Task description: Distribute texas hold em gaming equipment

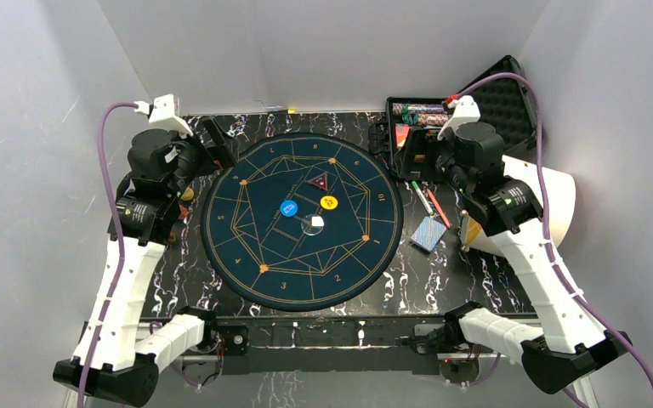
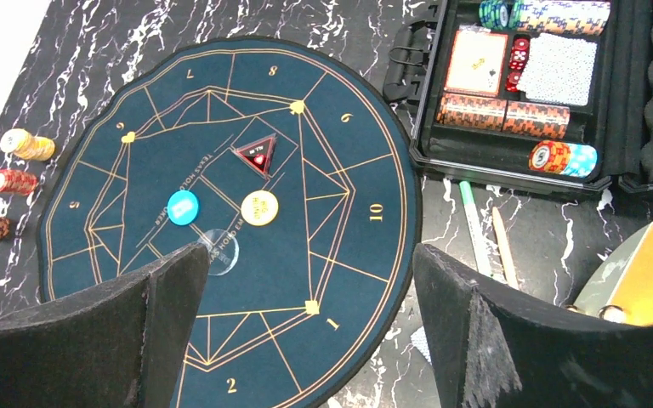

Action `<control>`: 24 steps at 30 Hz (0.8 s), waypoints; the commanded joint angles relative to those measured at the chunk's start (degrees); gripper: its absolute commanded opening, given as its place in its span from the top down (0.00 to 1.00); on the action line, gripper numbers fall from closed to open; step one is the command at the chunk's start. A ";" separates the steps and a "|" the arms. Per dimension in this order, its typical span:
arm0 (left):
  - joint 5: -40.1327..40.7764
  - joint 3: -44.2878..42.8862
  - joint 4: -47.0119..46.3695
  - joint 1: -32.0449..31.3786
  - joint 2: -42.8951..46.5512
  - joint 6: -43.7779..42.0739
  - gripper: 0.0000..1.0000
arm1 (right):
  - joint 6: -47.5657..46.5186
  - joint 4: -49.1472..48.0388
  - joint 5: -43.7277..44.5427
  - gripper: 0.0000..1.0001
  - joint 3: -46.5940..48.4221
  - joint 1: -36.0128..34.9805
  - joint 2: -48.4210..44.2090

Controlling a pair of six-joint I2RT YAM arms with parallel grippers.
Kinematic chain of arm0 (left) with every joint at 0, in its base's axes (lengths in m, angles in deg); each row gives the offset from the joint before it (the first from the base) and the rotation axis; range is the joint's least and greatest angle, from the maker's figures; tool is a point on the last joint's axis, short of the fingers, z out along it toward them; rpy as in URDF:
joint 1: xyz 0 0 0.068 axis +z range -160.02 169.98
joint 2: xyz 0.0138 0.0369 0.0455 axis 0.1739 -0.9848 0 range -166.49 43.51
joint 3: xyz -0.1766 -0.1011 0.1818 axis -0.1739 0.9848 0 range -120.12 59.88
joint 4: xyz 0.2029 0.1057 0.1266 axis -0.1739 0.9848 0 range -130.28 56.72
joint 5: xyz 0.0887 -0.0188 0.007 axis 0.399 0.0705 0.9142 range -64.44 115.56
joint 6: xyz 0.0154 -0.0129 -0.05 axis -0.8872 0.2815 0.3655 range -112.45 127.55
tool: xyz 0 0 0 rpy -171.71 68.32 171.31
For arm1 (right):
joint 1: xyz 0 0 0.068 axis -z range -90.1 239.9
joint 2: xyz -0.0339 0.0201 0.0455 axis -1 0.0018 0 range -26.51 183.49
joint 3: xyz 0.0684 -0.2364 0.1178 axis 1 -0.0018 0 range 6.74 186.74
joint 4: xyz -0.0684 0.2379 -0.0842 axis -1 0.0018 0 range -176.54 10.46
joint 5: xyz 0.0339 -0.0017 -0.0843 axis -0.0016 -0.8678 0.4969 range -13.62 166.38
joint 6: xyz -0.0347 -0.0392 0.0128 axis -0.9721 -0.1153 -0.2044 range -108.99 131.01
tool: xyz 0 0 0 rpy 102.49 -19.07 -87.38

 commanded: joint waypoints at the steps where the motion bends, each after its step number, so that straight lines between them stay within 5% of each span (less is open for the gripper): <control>1: -2.08 -0.91 1.40 0.49 0.08 0.31 0.02 | -1.37 -2.52 2.98 0.02 1.51 -0.39 -0.61; 8: -3.83 -1.77 6.68 0.50 -1.93 -0.38 0.02 | 0.80 -10.19 -11.20 0.02 -0.39 -1.94 6.57; 17: -11.56 4.06 8.62 0.52 -0.57 3.04 0.02 | -1.19 -16.58 -7.75 0.02 8.49 -17.90 34.61; 24: -13.67 8.21 9.03 0.56 2.67 4.76 0.02 | -5.24 -10.53 3.83 0.02 18.55 -18.16 50.37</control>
